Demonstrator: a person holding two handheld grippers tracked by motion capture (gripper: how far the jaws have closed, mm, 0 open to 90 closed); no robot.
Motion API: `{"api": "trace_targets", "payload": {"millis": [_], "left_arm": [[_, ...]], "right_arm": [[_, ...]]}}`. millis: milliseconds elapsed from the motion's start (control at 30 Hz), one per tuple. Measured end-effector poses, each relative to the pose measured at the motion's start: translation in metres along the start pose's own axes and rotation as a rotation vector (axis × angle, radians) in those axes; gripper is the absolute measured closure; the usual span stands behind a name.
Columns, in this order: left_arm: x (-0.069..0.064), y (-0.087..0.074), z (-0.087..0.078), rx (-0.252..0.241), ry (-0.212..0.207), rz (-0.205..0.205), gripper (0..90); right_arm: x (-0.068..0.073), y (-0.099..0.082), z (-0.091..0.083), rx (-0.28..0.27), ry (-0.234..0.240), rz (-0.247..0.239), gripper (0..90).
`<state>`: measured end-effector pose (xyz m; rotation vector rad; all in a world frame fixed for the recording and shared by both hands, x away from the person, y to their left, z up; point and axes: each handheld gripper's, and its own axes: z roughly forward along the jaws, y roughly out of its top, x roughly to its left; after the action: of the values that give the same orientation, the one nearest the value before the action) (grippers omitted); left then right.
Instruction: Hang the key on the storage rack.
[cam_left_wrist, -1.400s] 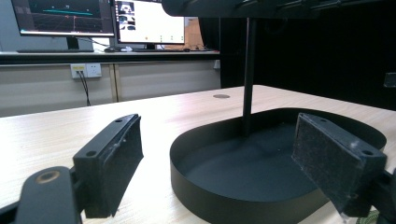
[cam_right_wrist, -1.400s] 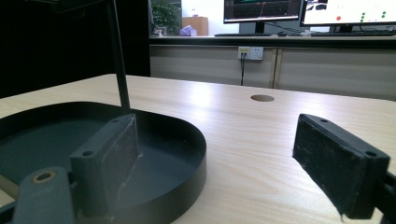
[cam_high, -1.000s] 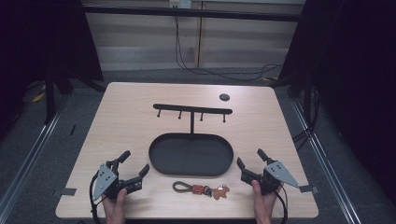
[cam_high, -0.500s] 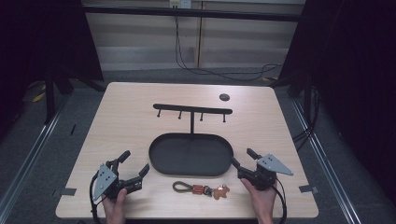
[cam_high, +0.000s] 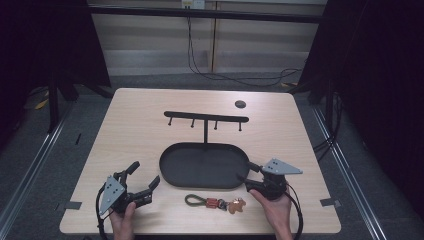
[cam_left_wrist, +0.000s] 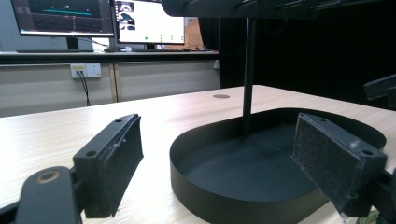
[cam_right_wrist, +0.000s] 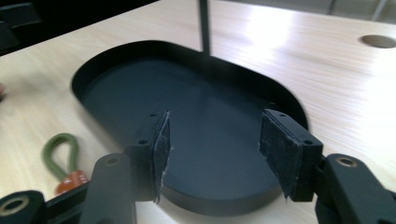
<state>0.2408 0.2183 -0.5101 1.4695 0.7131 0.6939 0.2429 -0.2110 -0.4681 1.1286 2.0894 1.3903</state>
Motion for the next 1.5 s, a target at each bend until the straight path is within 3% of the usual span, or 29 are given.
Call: {"api": "trace_targets", "payload": {"millis": [133,167,200,367,400,800,867,1000,1167,1267,1333,1400,1500], "left_arm": [[0.000,0.000,0.000,0.000,0.001,0.000,15.7],[0.000,0.000,0.000,-0.003,0.002,0.001,15.7],[0.000,0.000,0.000,-0.002,0.006,-0.002,15.7],[0.000,0.000,0.000,-0.002,0.005,0.001,15.8],[0.000,0.000,0.000,0.002,0.000,0.000,15.8],[0.000,0.000,0.000,0.001,0.000,-0.001,15.8],[0.000,0.000,0.000,0.001,0.001,0.001,15.8],[0.000,0.000,0.000,0.000,0.001,0.001,15.8],[0.000,0.000,0.000,0.001,0.001,0.001,15.8],[0.000,0.000,0.000,0.000,0.000,0.000,15.8],[0.000,0.000,0.000,0.001,0.001,0.000,15.8],[0.000,0.000,0.000,0.001,0.001,0.001,15.8],[0.000,0.000,0.000,0.000,0.001,0.001,15.8]], "right_arm": [[0.007,0.014,0.007,0.065,0.082,-0.004,47.2],[0.007,0.014,0.007,0.065,0.082,-0.004,47.2],[0.011,0.020,0.012,0.109,0.098,-0.037,49.8],[0.018,0.025,0.019,0.139,0.157,-0.043,52.5],[0.020,0.029,0.022,0.150,0.196,-0.033,52.7],[0.034,0.045,0.038,0.249,0.284,-0.078,58.8],[0.038,0.053,0.042,0.274,0.307,-0.111,60.4],[0.041,0.059,0.045,0.284,0.295,-0.120,56.6],[0.051,0.067,0.058,0.342,0.302,-0.158,54.2],[0.054,0.069,0.064,0.374,0.336,-0.162,56.0],[0.059,0.070,0.070,0.405,0.369,-0.171,61.9],[0.063,0.069,0.073,0.401,0.375,-0.178,66.1],[0.067,0.069,0.078,0.439,0.394,-0.183,69.9]]}}
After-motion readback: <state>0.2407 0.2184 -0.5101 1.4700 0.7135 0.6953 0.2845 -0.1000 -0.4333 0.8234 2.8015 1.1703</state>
